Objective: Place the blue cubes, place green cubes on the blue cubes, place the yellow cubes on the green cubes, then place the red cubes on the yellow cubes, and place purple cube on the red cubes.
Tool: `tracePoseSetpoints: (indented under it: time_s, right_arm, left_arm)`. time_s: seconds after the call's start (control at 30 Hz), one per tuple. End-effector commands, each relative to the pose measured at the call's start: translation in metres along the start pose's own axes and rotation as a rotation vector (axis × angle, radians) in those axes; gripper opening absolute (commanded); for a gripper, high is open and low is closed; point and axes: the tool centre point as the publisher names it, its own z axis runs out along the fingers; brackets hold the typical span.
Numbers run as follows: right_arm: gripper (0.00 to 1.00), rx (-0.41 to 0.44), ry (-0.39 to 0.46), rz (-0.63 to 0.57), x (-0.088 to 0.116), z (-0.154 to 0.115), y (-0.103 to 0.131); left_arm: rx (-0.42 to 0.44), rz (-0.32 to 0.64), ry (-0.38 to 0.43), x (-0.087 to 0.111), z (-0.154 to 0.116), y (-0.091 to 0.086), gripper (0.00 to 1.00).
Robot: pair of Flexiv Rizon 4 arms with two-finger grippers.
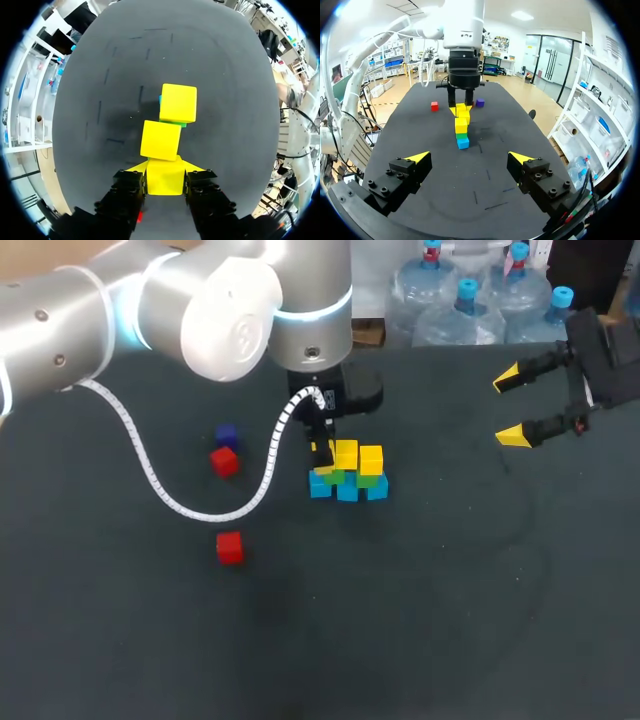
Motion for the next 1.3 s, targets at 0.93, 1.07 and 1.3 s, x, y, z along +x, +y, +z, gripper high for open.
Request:
tracePoseSetpoints:
  time_s: [0.93,1.07,1.3]
  right_arm:
    - [1.00,0.000,-0.001,-0.001,0.0003,0.0008,-0.0005]
    - [1.00,0.000,-0.001,-0.001,0.0003,0.0008,-0.0005]
    - [1.00,0.000,-0.001,-0.001,0.0003,0.0008,-0.0005]
  left_arm:
    - [0.016,0.009,0.014,0.0002,0.0038,0.0053,0.02]
    - [0.018,0.011,0.015,0.0003,0.0045,0.0060,0.02]
    - [0.016,0.011,0.016,0.0005,0.0044,0.0074,0.04]
